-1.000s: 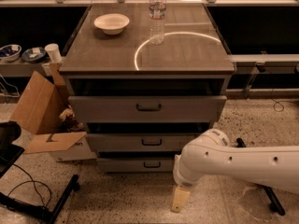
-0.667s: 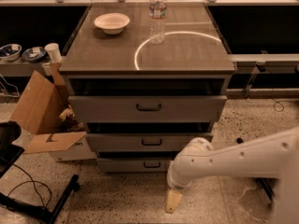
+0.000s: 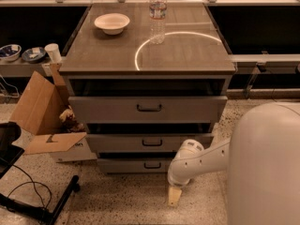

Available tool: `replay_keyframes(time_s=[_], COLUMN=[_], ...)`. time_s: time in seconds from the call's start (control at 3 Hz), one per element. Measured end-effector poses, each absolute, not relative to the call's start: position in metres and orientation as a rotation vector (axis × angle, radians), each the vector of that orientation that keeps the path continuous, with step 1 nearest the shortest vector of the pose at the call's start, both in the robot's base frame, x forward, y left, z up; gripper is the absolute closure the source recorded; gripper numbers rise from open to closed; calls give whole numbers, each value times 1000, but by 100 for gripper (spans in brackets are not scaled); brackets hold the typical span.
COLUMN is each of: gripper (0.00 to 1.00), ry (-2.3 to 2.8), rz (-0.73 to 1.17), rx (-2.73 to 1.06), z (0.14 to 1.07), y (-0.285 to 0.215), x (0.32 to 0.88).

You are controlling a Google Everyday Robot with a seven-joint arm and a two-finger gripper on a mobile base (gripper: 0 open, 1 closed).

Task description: Open bottom drawer

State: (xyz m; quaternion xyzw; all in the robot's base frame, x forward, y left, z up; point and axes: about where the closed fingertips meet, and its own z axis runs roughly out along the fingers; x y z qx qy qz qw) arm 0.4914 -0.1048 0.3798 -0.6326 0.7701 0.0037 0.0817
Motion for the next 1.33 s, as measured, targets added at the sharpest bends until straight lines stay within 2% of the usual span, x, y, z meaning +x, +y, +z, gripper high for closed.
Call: replay_keyframes(time_s=[0.33, 1.0, 1.33], gripper=[0, 0, 0], ry=[2338, 2417, 2406], rz=[13, -123, -174], rx=[-1904, -1853, -1827], z=[353, 285, 259], y=[-116, -168, -178], x=[506, 571, 596])
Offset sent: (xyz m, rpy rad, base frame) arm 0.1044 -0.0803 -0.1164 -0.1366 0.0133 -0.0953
